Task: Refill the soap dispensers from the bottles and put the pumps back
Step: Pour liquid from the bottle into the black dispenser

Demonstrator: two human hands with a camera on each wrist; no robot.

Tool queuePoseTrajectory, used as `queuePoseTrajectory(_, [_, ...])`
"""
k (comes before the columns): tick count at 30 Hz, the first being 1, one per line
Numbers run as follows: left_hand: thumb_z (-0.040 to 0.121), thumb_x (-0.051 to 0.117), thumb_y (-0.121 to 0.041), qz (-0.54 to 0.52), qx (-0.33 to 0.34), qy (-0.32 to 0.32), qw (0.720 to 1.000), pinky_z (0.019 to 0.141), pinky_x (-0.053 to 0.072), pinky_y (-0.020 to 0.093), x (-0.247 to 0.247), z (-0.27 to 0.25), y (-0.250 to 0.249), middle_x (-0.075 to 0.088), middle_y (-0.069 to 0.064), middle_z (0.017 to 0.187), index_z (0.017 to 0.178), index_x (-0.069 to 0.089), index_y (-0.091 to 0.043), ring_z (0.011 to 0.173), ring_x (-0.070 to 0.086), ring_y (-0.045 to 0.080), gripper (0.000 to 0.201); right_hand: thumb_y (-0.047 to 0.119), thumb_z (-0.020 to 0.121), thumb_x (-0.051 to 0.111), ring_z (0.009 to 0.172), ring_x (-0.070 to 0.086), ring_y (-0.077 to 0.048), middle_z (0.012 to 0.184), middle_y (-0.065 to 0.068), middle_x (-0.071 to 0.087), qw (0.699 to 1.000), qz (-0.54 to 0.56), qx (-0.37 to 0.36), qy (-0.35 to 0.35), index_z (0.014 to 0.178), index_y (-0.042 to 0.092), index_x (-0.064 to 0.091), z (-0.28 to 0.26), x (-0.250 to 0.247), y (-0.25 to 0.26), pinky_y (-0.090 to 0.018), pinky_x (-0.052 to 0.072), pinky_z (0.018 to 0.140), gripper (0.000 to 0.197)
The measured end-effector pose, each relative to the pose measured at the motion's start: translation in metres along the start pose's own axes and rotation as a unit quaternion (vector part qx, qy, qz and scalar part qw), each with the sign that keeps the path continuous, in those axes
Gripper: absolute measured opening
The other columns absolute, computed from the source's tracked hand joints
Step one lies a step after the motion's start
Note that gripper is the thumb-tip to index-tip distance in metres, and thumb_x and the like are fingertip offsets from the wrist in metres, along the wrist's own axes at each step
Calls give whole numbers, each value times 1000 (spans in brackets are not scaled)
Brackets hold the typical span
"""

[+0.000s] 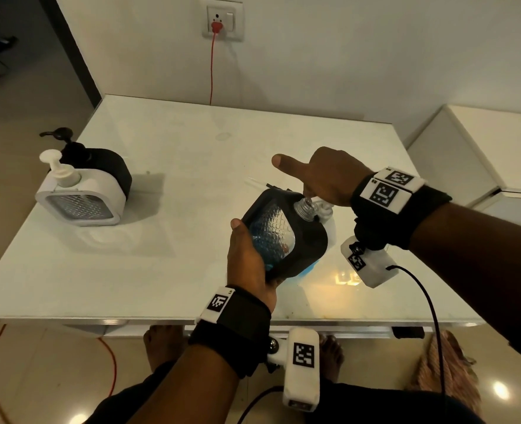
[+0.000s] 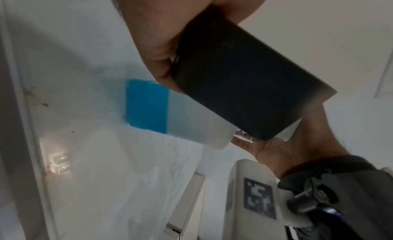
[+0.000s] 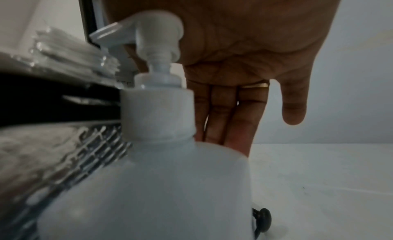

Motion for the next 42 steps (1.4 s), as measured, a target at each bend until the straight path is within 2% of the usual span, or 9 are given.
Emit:
queuePoseTrajectory(6, [104,29,-69,0,-3,-2,1000,68,64,39,-2,1,1,68,10,135,141,59,-34,120,67,35,60,82,87,41,74,63,-25,73,-7,69,998,-54,10,-32,66,7,62,-5,-1,1,-38,48,77,80])
queuePoseTrajectory(10, [105,30,-69,-6,-5,1,1000,66,64,38,-1,1,2,69,9,132,138,61,-34,118,68,34,58,81,87,40,76,65,-26,74,-8,69,998,-54,7,-36,66,7,61,-5,0,1,-39,50,80,80])
queuePoseTrajectory(15, [105,30,-69,-5,-4,3,1000,75,65,43,-2,2,1,70,9,133,139,61,-34,118,68,34,58,90,82,28,78,69,-28,77,-13,75,1000,-18,-2,8,74,-4,68,-3,-2,4,-42,50,86,103])
queuePoseTrajectory(19, [104,30,-70,1,-9,1,1000,85,63,47,-2,3,1,68,9,133,138,61,-34,118,68,35,58,84,86,36,78,67,-29,77,-13,73,999,-31,6,-17,68,0,64,-5,-1,3,-42,51,84,91])
queuePoseTrajectory(22, [104,29,-70,6,-7,2,1000,80,63,44,-1,2,1,67,9,134,139,60,-34,118,67,35,58,79,89,42,80,66,-28,75,-9,69,998,-49,15,-38,67,8,63,-8,-2,2,-39,50,83,77])
queuePoseTrajectory(28, [105,29,-68,4,-2,4,1000,79,64,43,-1,1,1,68,9,133,138,60,-34,117,68,34,56,94,78,20,76,70,-25,71,-7,74,1000,-1,2,-9,74,-1,70,-8,-3,4,-41,52,87,107])
queuePoseTrajectory(30, [106,28,-68,4,0,6,1000,79,65,42,-1,1,1,69,8,131,137,61,-35,116,68,33,56,93,79,18,76,71,-26,71,-7,74,1000,2,-4,-3,69,1,67,-8,-3,6,-40,50,86,105])
queuePoseTrajectory(39, [106,29,-67,8,-2,4,1000,78,66,43,-1,2,0,67,9,134,139,60,-35,118,68,34,56,79,91,34,82,65,-30,81,-10,71,997,-56,1,-62,67,9,59,-8,-1,2,-44,51,88,78])
queuePoseTrajectory(42, [106,29,-67,8,-3,5,1000,79,66,43,-2,2,1,68,9,133,138,60,-35,118,67,35,55,83,89,29,81,67,-30,81,-12,73,999,-37,-1,-38,74,3,67,-8,-2,2,-45,52,90,90])
Point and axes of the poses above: each hand's wrist, its own z-axis towards the middle knuckle, its own x-axis out of the palm, y = z × x, the point moved 4 cm from there along z, towards the middle knuckle
